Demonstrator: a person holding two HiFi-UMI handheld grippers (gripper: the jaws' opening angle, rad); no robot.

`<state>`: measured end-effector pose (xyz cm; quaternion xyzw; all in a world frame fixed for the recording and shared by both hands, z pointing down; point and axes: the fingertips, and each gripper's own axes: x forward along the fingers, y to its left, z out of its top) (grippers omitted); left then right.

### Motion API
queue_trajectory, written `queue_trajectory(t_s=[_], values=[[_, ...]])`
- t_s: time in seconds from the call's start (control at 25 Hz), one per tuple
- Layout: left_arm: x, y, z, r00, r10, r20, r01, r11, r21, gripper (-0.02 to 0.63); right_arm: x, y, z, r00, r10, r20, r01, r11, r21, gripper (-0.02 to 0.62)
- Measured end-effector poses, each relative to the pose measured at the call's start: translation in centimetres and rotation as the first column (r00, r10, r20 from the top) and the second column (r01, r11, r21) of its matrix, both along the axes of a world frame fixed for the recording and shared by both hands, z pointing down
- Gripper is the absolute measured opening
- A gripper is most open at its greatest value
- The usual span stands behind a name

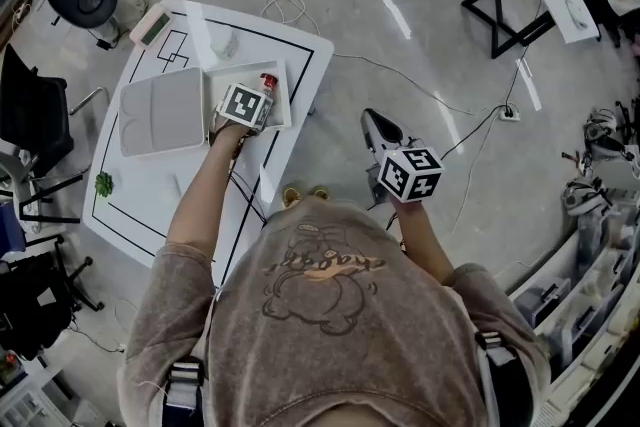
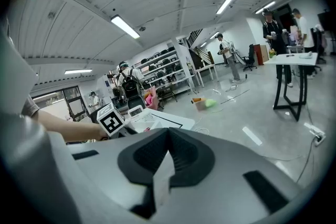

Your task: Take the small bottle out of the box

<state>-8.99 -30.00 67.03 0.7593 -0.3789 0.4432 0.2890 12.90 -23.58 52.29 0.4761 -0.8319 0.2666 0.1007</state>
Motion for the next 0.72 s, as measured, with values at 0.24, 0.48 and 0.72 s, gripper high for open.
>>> queue_trajectory(t_s=[0.24,0.48,0.72], values=[[-0.3,-0.5,-1.7,0.999,-0.025,-0.027,0.027,0.998,0.060,0.222,-0.2,0.1,-0.2,1.000,-0.018,0.005,0.018,1.000,0.003,-0.003],[-0.3,-1.0,-6.0,0.996,-0.046,-0.080,0.059,0.985,0.164,0.222,-0.8,0.2,-0.3,0.999,-0.048,0.010,0.048,0.999,0.012,-0.003],[-0.7,-0.9,-11.8,0.988,-0.054,-0.143,0.097,0.945,0.312,0.222,-2.3,0.3,-0.7,0.995,-0.099,0.008,0.099,0.995,0.025,-0.004]])
